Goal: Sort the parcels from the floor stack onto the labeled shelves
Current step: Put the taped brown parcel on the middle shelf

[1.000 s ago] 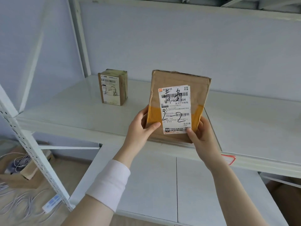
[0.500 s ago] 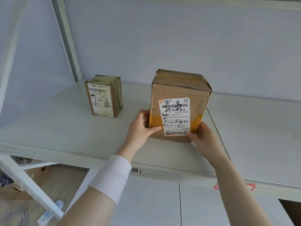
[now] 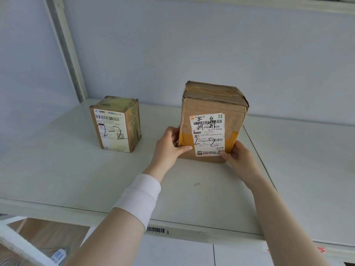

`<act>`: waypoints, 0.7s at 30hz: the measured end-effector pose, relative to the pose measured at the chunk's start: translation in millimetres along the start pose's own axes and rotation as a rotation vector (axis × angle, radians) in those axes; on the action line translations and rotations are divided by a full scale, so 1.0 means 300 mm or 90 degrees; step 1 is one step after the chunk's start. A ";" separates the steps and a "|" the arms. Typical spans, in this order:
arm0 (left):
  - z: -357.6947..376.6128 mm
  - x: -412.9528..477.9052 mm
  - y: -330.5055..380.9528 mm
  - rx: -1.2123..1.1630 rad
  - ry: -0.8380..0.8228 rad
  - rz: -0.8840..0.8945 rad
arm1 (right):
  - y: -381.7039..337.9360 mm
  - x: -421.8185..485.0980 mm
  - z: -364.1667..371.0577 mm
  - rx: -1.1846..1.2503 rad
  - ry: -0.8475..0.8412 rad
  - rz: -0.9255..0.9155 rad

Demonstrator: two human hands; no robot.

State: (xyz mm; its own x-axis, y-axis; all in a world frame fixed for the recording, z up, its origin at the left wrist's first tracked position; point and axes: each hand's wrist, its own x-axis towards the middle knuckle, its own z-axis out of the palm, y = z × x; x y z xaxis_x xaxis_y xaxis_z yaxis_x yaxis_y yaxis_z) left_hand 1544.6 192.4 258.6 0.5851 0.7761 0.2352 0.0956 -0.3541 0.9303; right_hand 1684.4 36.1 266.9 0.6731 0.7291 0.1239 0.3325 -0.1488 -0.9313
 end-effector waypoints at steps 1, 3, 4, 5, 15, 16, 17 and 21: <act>0.002 0.003 -0.004 -0.001 0.000 -0.002 | 0.003 0.002 0.001 -0.001 0.003 0.001; 0.004 0.002 -0.005 -0.007 -0.002 -0.006 | 0.005 0.000 0.003 -0.002 0.005 0.003; 0.004 0.000 -0.003 -0.009 -0.003 -0.005 | 0.006 -0.003 0.005 0.003 0.006 0.005; 0.004 -0.002 0.000 -0.008 -0.006 -0.003 | 0.003 -0.006 0.007 0.014 0.006 0.007; -0.012 -0.068 0.000 -0.009 0.014 -0.059 | -0.009 -0.050 0.016 0.005 0.022 0.047; -0.018 -0.086 0.000 -0.006 0.028 -0.057 | -0.010 -0.069 0.014 -0.011 0.039 0.051; -0.024 -0.105 0.001 0.003 0.041 -0.052 | -0.006 -0.087 0.014 -0.030 0.053 0.044; -0.033 -0.227 0.023 0.026 0.078 -0.024 | -0.005 -0.198 0.013 -0.076 0.072 0.005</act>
State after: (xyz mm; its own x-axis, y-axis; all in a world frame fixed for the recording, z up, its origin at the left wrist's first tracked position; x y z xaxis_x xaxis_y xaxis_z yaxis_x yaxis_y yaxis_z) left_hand 1497.5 142.2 251.9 0.4776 0.8465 0.2351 0.1495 -0.3420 0.9277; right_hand 1641.3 -4.4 259.6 0.7441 0.6484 0.1607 0.3980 -0.2371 -0.8862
